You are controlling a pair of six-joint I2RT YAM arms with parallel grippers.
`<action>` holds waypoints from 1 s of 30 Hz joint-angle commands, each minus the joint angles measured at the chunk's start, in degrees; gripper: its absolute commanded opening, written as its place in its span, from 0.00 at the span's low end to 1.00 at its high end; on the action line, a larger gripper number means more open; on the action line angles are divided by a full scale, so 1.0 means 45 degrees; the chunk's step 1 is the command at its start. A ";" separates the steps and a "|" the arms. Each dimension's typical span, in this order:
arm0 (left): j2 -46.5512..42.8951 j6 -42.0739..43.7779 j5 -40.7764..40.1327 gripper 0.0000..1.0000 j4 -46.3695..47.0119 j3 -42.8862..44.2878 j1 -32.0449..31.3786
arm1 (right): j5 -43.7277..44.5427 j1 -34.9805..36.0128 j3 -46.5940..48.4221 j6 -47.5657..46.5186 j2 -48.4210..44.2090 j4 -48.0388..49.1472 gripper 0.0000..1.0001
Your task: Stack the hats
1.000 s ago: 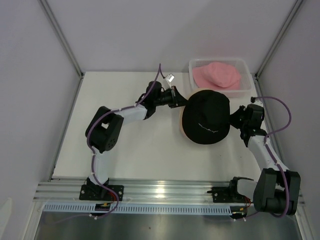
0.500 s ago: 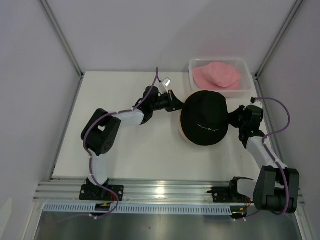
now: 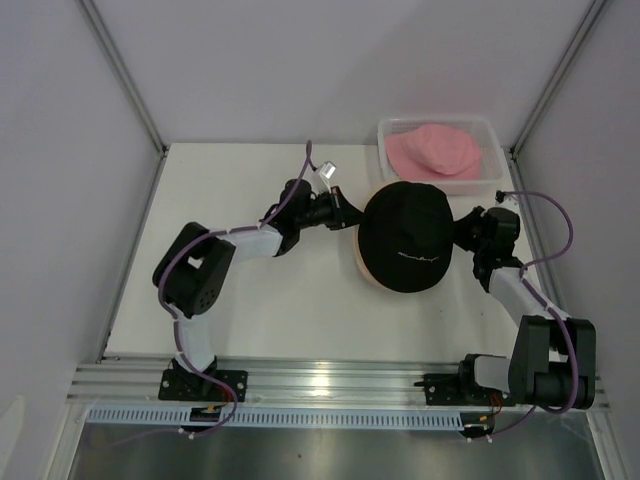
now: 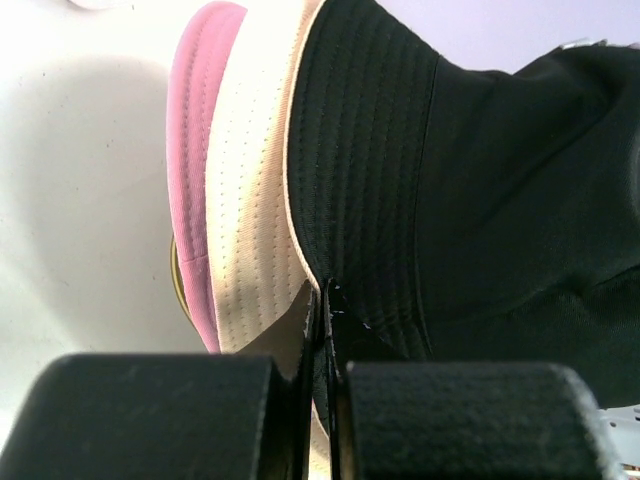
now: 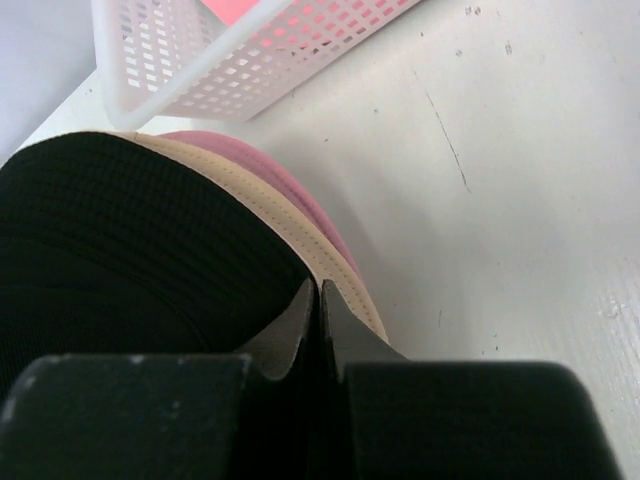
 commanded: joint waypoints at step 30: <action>-0.6153 0.4892 -0.2020 1.00 -0.8489 0.1344 0.1165 | -0.2066 -0.2761 0.9501 -0.3082 0.1409 -0.5234 0.99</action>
